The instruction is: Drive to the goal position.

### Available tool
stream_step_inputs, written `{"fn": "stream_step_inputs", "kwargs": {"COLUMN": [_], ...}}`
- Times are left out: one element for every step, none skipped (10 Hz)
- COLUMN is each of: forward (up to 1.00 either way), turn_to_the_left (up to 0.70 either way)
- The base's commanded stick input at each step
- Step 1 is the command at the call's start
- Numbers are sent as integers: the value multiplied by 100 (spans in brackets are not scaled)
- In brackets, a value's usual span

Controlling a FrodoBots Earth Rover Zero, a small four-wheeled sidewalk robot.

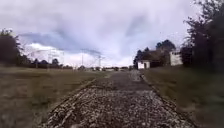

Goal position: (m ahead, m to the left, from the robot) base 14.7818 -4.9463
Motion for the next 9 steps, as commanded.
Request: {"fn": "stream_step_inputs", "kwargs": {"forward": [100,100,100,100,100,100,100,100,100], "turn_to_the_left": [0,0,0,0,0,0,0,-4,-15]}}
